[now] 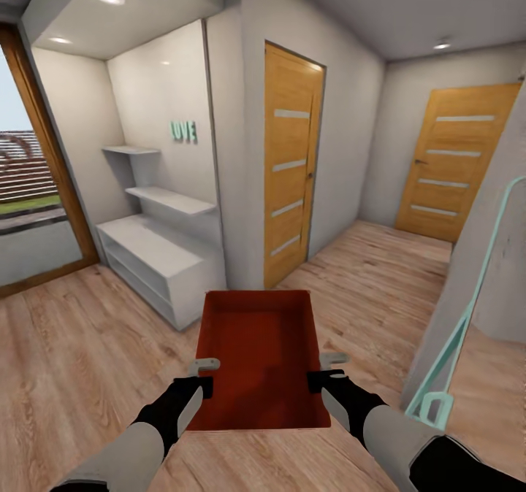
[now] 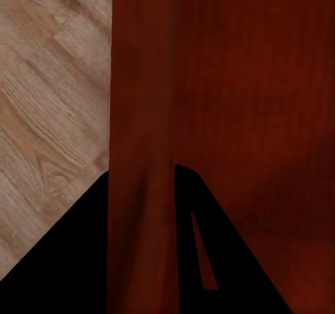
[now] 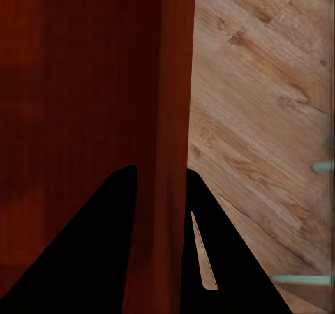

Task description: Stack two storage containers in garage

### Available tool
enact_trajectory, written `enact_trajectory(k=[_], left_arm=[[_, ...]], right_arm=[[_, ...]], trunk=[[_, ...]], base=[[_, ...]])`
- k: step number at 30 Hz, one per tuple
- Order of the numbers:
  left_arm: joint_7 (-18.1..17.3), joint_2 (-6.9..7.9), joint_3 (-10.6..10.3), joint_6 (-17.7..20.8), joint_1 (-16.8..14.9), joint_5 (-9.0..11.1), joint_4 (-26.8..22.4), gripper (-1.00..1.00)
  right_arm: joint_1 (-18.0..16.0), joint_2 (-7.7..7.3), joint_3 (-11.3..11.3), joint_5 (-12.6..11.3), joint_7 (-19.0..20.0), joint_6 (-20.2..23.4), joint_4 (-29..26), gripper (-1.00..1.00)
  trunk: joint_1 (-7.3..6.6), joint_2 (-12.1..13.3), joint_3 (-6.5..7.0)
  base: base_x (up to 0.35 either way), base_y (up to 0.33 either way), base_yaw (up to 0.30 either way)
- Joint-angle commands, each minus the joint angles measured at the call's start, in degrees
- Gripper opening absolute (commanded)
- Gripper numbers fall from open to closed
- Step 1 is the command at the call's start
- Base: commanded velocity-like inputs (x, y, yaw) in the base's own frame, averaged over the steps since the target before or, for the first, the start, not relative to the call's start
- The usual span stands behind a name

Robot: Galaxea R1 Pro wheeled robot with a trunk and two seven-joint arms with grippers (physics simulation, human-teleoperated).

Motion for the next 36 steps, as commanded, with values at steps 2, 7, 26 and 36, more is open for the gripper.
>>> enact_trajectory(k=[2, 7, 26, 36], left_arm=[[0.41, 1.60, -0.29, 0.32, 0.03, 0.99, 0.06, -1.00], [0.41, 1.60, -0.29, 0.32, 0.03, 0.99, 0.06, -1.00], [0.41, 1.60, -0.29, 0.32, 0.03, 0.99, 0.06, -1.00], [0.41, 1.60, -0.29, 0.32, 0.03, 0.99, 0.06, -1.00]], right_arm=[[-0.08, -0.60, 0.12, 0.38, -0.33, -1.54, -0.28, -1.00], [-0.08, -0.58, 0.12, 0.38, -0.33, -1.54, -0.28, -1.00], [-0.08, -0.69, 0.12, 0.37, -0.33, -1.54, -0.28, -1.00], [-0.09, -0.67, 0.12, 0.38, -0.33, -1.54, -0.28, -1.00]], trunk=[[0.06, -0.12, -0.12], [0.06, -0.12, -0.12], [0.06, -0.12, -0.12], [0.06, -0.12, -0.12]], base=[[0.321, 0.000, -0.241], [0.321, 0.000, -0.237], [0.321, 0.000, -0.031], [0.321, 0.000, -0.120]])
